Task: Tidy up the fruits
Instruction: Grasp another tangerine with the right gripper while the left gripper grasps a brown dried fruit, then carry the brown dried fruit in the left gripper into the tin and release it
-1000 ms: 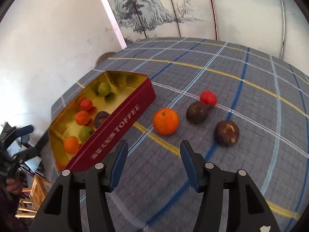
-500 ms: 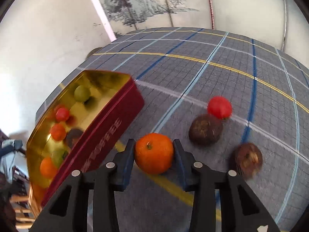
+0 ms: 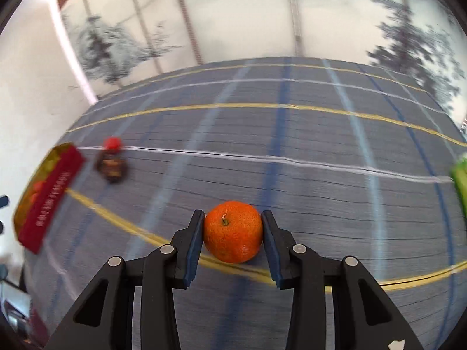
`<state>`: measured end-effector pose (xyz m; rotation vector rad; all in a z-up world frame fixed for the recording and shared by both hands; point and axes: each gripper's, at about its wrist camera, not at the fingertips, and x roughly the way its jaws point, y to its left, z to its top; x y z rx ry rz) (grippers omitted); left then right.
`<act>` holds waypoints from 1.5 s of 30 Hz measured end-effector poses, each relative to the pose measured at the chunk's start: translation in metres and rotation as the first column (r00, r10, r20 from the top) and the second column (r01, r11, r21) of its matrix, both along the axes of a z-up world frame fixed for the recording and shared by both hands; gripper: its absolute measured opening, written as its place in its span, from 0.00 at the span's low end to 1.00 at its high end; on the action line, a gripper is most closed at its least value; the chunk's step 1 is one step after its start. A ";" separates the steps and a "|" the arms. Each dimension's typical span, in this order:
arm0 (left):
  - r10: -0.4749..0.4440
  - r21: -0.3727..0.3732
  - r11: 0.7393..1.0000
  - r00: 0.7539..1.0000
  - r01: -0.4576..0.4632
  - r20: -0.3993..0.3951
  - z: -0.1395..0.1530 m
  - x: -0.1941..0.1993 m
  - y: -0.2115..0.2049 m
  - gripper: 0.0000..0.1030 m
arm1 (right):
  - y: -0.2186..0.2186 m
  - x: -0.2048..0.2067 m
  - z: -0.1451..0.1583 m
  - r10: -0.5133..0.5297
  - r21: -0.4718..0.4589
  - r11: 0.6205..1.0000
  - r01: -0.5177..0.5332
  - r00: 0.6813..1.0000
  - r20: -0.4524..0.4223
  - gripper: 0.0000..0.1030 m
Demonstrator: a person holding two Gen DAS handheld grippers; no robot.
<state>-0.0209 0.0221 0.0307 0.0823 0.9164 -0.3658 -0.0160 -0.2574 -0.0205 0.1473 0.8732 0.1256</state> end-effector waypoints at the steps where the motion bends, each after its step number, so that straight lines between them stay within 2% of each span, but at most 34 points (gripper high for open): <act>1: -0.007 -0.022 1.000 1.000 0.007 -0.011 -0.001 0.008 -0.009 0.95 | -0.008 0.001 -0.001 -0.001 0.048 0.999 0.001 1.000 0.003 0.36; 5: -0.044 -0.120 0.992 0.997 0.036 -0.061 -0.005 0.047 -0.042 0.94 | -0.015 0.000 -0.001 -0.005 0.079 0.997 0.005 1.000 0.002 0.36; 7: -0.071 -0.135 0.989 0.996 0.063 -0.054 -0.011 0.068 -0.059 0.93 | -0.013 0.002 -0.001 0.009 0.086 0.996 -0.009 1.000 0.005 0.36; 9: -0.088 -0.111 0.990 0.995 0.082 -0.053 -0.020 0.086 -0.072 0.82 | -0.014 0.004 -0.001 0.025 0.102 0.994 -0.026 1.000 0.011 0.36; 11: -0.113 -0.070 0.992 0.992 0.109 -0.054 -0.032 0.101 -0.084 0.66 | -0.013 0.005 -0.002 0.040 0.121 0.992 -0.041 0.999 0.011 0.36; 13: -0.152 -0.041 0.988 0.986 0.150 -0.063 -0.041 0.112 -0.094 0.60 | -0.013 0.004 -0.002 0.051 0.138 0.989 -0.053 0.999 0.015 0.36; 18: -0.185 0.030 0.982 0.980 0.187 -0.069 -0.056 0.130 -0.108 0.60 | -0.014 0.002 0.000 0.067 0.171 0.983 -0.071 0.997 0.031 0.37; 22: -0.196 0.054 0.977 0.969 0.206 -0.151 -0.077 0.143 -0.114 0.59 | -0.016 0.001 0.001 0.070 0.191 0.979 -0.076 0.997 0.040 0.37; 23: -0.196 0.074 0.975 0.967 0.211 -0.164 -0.081 0.143 -0.115 0.56 | -0.017 0.001 0.001 0.069 0.194 0.978 -0.076 0.997 0.041 0.38; 24: -0.211 0.117 0.967 0.969 0.226 -0.126 -0.083 0.139 -0.119 0.54 | -0.018 0.001 0.001 0.070 0.201 0.977 -0.077 0.997 0.043 0.38; 25: -0.223 0.117 0.965 0.967 0.237 -0.121 -0.084 0.137 -0.121 0.43 | -0.018 0.001 0.001 0.072 0.205 0.976 -0.079 0.996 0.044 0.38; 26: -0.230 0.091 0.966 0.965 0.242 -0.129 -0.083 0.137 -0.120 0.38 | -0.018 0.001 0.001 0.071 0.204 0.976 -0.078 0.997 0.042 0.38; 30: -0.195 0.045 0.978 0.972 0.202 -0.128 -0.078 0.128 -0.117 0.38 | -0.019 0.003 0.000 0.065 0.199 0.978 -0.069 0.998 0.026 0.38; 33: -0.176 0.040 0.983 0.979 0.181 -0.101 -0.067 0.106 -0.117 0.38 | -0.017 0.007 -0.003 0.061 0.184 0.981 -0.060 0.998 0.000 0.38; 38: -0.143 -0.040 0.989 0.986 0.140 -0.084 -0.039 0.064 -0.114 0.38 | -0.016 0.006 -0.001 0.059 0.170 0.984 -0.057 0.998 -0.003 0.37; 42: -0.122 -0.084 0.990 0.988 0.115 -0.093 -0.026 0.036 -0.100 0.38 | -0.009 0.007 -0.001 0.061 0.121 0.991 -0.059 0.998 -0.009 0.37; 45: -0.098 -0.084 0.992 0.991 0.091 -0.086 -0.019 0.017 -0.087 0.38 | -0.005 0.007 -0.001 0.062 0.086 0.994 -0.060 0.998 -0.012 0.37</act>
